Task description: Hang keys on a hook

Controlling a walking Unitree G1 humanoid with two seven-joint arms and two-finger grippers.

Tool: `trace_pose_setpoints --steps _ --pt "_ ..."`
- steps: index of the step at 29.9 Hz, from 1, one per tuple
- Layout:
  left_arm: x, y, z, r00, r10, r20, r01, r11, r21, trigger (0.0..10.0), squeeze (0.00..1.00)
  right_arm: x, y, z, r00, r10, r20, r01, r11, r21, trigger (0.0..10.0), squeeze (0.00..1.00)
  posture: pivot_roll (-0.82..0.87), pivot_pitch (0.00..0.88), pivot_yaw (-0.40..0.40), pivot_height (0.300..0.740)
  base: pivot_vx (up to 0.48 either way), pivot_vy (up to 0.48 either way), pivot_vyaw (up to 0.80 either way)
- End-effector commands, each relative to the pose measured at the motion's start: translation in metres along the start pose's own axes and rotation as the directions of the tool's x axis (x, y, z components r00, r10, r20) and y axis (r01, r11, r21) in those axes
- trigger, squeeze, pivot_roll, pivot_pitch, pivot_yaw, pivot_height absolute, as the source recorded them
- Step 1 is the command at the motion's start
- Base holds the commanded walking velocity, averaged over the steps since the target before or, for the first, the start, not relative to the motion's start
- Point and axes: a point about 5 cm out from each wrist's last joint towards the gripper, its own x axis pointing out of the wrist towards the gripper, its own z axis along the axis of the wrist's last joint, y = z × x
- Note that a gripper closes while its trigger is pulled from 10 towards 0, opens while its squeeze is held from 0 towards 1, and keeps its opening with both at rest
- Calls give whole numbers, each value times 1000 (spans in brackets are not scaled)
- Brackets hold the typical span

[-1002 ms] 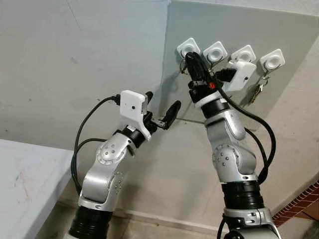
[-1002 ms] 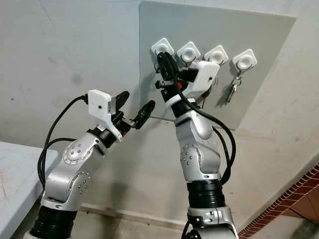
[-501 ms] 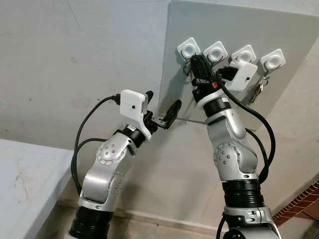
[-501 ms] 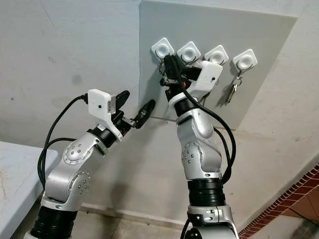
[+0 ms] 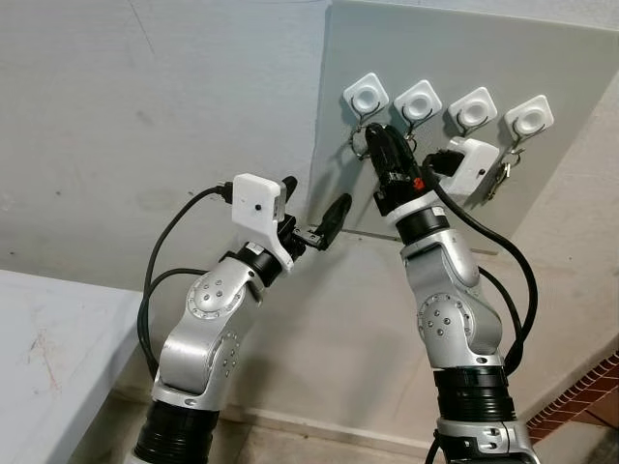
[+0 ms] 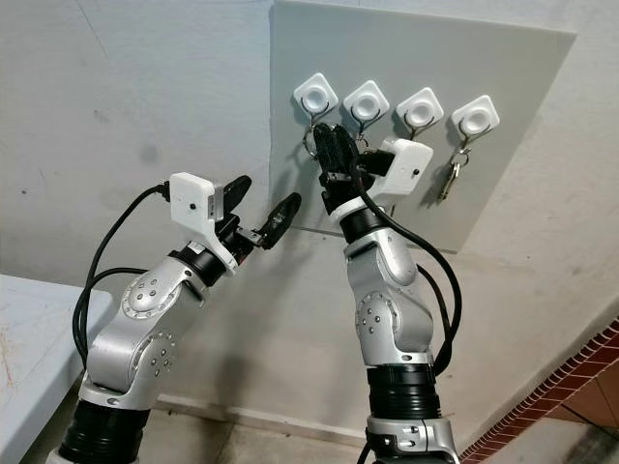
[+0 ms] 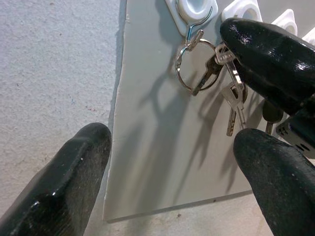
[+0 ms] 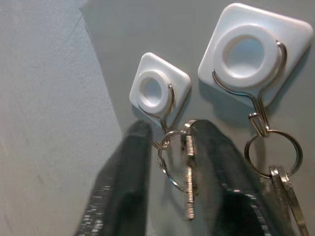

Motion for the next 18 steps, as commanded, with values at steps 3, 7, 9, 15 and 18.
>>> trace_pose_setpoints --steps 3,7,9,15,18 --pt "1 -1 7 1000 5 19 -5 1000 8 10000 0 -4 2 3 1000 23 19 -23 999 -23 10000 1000 15 13 -63 740 0 0 0" --pt "1 -1 6 1000 9 19 -10 1000 9 10000 0 -7 2 2 999 42 21 -41 998 -48 10000 1000 16 9 -63 740 0 0 0" --pt "1 -1 5 1000 13 19 -14 1000 10 10000 0 -10 2 1 998 54 27 -52 995 -82 10000 1000 18 5 -63 740 0 0 0" --pt "0 2 0 999 39 11 -39 999 16 10000 0 -22 -2 -8 997 77 -10 -77 987 -144 10000 1000 19 0 -62 740 0 0 0" --pt "-3 7 -10 997 72 -16 -72 997 20 10000 0 -32 -9 -17 997 69 -46 -76 983 -167 10000 1000 17 0 -61 740 0 0 0"
